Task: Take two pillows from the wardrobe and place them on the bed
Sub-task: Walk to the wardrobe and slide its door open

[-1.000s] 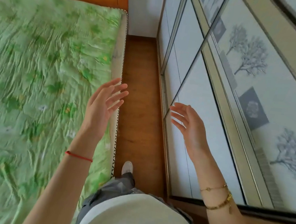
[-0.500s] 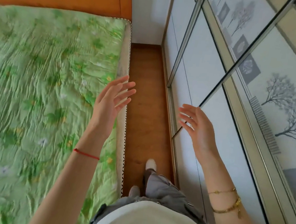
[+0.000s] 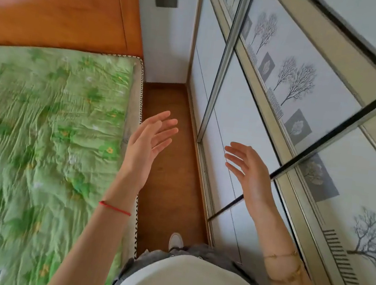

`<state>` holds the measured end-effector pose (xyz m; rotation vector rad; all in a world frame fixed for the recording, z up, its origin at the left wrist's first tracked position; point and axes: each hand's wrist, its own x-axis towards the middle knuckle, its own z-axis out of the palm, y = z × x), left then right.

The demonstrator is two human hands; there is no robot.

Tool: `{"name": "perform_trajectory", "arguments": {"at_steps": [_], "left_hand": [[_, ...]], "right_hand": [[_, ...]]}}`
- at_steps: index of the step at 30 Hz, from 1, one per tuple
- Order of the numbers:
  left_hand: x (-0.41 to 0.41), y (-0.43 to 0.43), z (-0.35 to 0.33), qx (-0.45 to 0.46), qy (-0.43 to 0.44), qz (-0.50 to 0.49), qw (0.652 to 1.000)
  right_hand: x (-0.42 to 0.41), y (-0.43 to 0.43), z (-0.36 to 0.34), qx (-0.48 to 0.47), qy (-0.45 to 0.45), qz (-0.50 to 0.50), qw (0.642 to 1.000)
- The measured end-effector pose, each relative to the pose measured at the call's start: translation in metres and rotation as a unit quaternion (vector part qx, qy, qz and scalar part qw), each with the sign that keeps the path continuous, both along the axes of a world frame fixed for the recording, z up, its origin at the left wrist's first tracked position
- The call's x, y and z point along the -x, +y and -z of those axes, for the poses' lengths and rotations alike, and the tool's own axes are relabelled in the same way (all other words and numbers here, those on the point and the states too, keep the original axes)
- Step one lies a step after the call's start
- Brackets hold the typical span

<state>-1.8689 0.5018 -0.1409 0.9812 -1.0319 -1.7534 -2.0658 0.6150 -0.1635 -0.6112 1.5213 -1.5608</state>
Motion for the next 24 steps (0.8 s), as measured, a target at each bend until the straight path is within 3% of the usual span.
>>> {"name": "perform_trajectory", "arguments": {"at_steps": [8, 14, 24], "left_hand": [[0.067, -0.104, 0.001, -0.008, 0.002, 0.05, 0.999], [0.131, -0.185, 0.006, 0.009, -0.015, 0.161, 0.987], [0.23, -0.282, -0.008, 0.083, -0.025, 0.389, 0.917]], "right_hand": [[0.051, -0.083, -0.002, 0.005, 0.006, 0.055, 0.998], [0.079, -0.138, -0.005, 0.003, 0.019, 0.138, 0.99], [0.084, -0.214, -0.009, -0.005, 0.08, 0.321, 0.944]]}}
